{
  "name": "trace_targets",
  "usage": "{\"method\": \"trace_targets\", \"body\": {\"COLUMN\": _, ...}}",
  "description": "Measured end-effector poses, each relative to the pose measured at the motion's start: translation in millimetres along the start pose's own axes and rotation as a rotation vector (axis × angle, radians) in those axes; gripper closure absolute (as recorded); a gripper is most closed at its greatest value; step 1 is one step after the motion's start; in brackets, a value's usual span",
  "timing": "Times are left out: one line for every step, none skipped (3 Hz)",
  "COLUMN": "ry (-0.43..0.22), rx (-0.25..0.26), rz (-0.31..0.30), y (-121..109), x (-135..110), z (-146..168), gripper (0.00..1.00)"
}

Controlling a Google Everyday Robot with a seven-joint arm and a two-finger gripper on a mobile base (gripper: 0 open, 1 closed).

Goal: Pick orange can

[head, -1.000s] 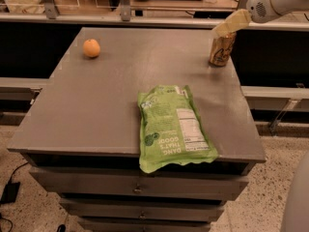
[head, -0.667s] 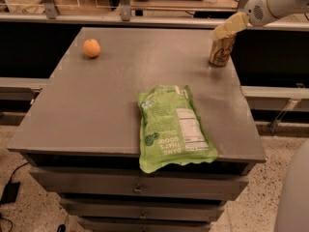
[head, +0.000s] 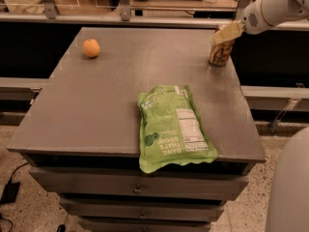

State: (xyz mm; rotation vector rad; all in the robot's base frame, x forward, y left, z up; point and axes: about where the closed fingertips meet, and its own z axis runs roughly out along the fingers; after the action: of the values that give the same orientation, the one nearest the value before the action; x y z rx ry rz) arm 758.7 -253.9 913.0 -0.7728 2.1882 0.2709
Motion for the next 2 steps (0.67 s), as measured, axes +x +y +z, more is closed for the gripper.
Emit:
{"method": "trace_targets", "body": {"ry": 0.001, "rx": -0.003, "rz": -0.001, "y": 1.2, "x": 0.2, "z": 3.0, "gripper": 0.47}}
{"method": "trace_targets", "body": {"ry": 0.004, "rx": -0.009, "rz": -0.001, "y": 2.6, "x": 0.9, "z": 7.0, "gripper": 0.7}}
